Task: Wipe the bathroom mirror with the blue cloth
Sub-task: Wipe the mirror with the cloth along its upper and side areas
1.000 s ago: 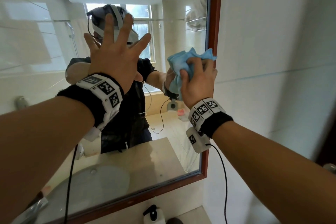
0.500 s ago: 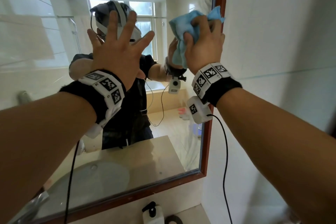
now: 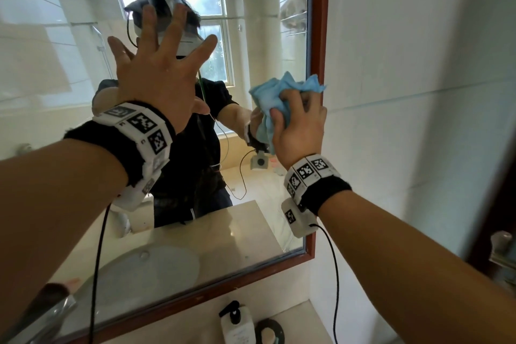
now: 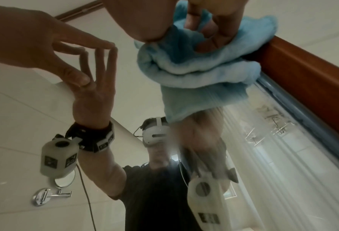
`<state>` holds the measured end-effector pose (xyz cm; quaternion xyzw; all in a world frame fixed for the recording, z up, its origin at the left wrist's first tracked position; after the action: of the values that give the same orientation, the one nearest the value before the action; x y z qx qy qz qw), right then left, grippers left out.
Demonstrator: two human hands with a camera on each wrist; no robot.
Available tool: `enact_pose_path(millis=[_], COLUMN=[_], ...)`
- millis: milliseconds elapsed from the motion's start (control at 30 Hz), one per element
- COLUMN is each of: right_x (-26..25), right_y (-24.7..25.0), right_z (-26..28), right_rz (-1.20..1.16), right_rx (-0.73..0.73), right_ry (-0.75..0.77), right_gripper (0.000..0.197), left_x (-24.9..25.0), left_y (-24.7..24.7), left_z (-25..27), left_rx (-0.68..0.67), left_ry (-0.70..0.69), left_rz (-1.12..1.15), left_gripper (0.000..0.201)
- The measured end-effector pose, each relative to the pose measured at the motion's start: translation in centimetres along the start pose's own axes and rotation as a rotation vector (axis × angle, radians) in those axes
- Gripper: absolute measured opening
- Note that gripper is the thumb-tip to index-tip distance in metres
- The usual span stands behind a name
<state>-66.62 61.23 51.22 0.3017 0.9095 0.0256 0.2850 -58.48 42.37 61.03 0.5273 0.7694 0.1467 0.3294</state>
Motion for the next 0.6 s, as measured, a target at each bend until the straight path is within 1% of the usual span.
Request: enact_pose_path(millis=[300, 467, 600], right_x=[2.2, 1.6, 0.0], right_y=[-1.0, -0.8, -0.1], right_z=[3.6, 2.7, 0.9], right_rz=[0.0, 0.005, -0.011], right_rx=[-0.044, -0.057, -0.029], right_ry=[-0.053, -0.059, -0.015], right_gripper=[0.026, 0.023, 0.023], left_x=[0.1, 0.1, 0.2], left_y=[0.0, 0.0, 0.0], left_z=[0.2, 0.2, 0.2], left_rx=[0.01, 0.018, 0.016], left_ry=[-0.006, -0.016, -0.02], left_rz=[0.015, 0.004, -0.012], left_gripper=[0.106, 0.107, 0.108])
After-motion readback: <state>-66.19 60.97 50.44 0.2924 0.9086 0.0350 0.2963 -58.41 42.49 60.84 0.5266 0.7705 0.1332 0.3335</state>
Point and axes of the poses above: each hand's wrist, its own z-axis away from the middle knuckle, its own y-axis out of the back of the hand, x = y × z, the point moved 10 cm from there along -z, towards the middle knuckle, and after that the axes turned 2 degrees about -z, right-handed, at the moved point
